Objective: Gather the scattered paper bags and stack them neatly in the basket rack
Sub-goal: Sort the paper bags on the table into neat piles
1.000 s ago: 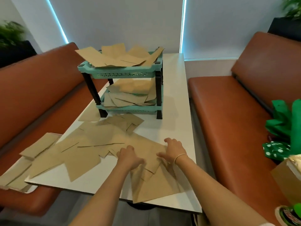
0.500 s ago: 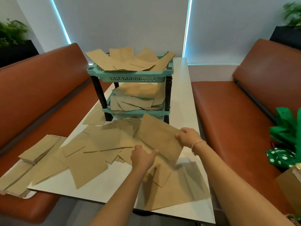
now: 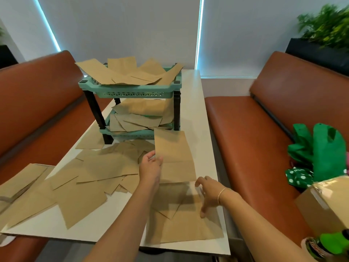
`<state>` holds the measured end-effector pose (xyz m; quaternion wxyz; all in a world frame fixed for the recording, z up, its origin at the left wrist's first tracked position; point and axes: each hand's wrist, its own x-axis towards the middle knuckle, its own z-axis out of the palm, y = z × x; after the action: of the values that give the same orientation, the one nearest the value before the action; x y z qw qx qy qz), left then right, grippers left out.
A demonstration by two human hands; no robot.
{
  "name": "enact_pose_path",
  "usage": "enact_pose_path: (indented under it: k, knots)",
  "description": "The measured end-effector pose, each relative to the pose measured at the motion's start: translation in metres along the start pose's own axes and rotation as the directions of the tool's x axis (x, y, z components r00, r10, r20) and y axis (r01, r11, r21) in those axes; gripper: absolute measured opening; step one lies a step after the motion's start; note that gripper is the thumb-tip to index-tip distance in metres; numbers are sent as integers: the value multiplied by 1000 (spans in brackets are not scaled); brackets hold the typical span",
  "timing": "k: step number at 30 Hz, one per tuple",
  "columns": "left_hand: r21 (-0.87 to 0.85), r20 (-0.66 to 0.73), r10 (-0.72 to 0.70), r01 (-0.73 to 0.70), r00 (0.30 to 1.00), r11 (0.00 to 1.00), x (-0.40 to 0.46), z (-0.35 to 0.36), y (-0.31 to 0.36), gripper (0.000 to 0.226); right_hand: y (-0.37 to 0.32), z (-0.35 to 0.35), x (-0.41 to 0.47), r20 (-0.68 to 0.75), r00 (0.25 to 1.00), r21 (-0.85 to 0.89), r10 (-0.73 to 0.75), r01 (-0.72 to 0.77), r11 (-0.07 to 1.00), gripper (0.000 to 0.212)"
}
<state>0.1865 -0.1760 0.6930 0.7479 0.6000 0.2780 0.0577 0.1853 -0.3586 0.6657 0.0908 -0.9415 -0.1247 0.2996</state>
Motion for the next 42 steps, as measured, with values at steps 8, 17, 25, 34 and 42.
enact_pose_path:
  k: [8,17,25,34,42]
  knots:
    - [-61,-5,-16,15,1000,998,-10,6,-6,26,5,-13,-11,132,991,-256,8,26,966,39]
    - [-197,94,2,16,996,980,-29,29,7,12,47,-69,-33,299,953,117,-45,10,993,22]
    - [-382,141,17,39,990,923,-40,59,17,7,98,-110,-61,11,990,610,-138,103,785,13]
    - [-362,194,-20,91,981,928,-50,81,-1,14,109,-112,-66,-339,940,847,49,282,450,12]
    - [-198,324,-177,250,929,948,-61,91,-22,15,69,-63,-48,-284,958,959,48,283,22,14]
